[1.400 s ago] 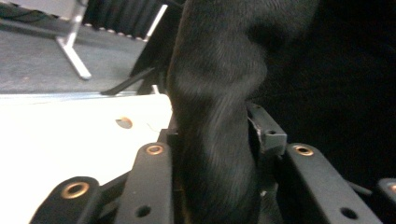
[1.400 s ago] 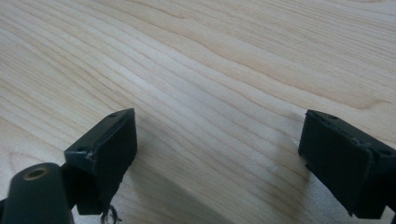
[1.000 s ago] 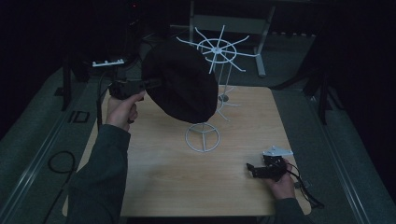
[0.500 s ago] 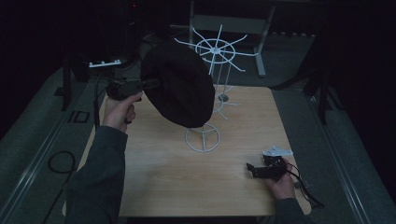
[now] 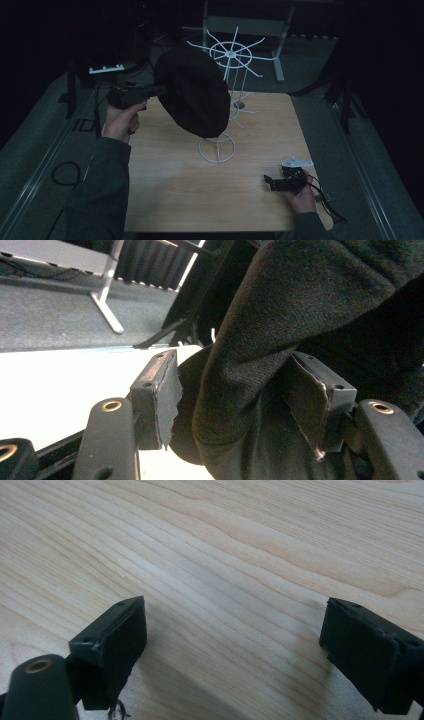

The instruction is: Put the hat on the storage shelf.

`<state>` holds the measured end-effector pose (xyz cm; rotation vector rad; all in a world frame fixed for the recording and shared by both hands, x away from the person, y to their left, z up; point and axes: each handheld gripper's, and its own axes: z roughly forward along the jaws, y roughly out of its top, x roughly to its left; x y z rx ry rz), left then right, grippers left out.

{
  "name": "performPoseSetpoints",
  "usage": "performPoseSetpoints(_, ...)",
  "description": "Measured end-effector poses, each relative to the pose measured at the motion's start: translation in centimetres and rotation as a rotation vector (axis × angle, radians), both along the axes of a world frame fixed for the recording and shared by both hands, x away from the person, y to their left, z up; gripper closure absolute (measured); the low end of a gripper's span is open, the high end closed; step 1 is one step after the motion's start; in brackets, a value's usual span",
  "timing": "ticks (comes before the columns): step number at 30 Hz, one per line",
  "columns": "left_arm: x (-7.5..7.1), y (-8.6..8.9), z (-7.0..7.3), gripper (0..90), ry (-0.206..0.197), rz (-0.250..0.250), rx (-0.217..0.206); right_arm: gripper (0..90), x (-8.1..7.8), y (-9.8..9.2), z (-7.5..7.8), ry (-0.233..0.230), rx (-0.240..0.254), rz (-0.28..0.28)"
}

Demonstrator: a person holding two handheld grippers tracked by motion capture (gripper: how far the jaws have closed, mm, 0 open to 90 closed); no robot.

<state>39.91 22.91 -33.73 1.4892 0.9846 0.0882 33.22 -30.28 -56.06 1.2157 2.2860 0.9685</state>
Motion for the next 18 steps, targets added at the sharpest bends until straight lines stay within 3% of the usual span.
performPoseSetpoints(12, -1.3, 2.2, -1.0, 41.7, -0.001, 0.044, -0.005, 11.4, 0.0, 0.0, 0.0, 0.0, 0.0, 0.0)
performPoseSetpoints(16, -1.6, 3.1, -1.4, 44.7, 0.006, 0.07, 0.013, 11.4, 0.0, 0.0, 0.0, 0.0, 0.0, 0.0)
performPoseSetpoints(18, -1.9, 3.3, -1.5, 47.0, 0.004, 0.098, 0.058, 11.4, 0.0, 0.0, 0.0, -0.001, -0.001, 0.0)
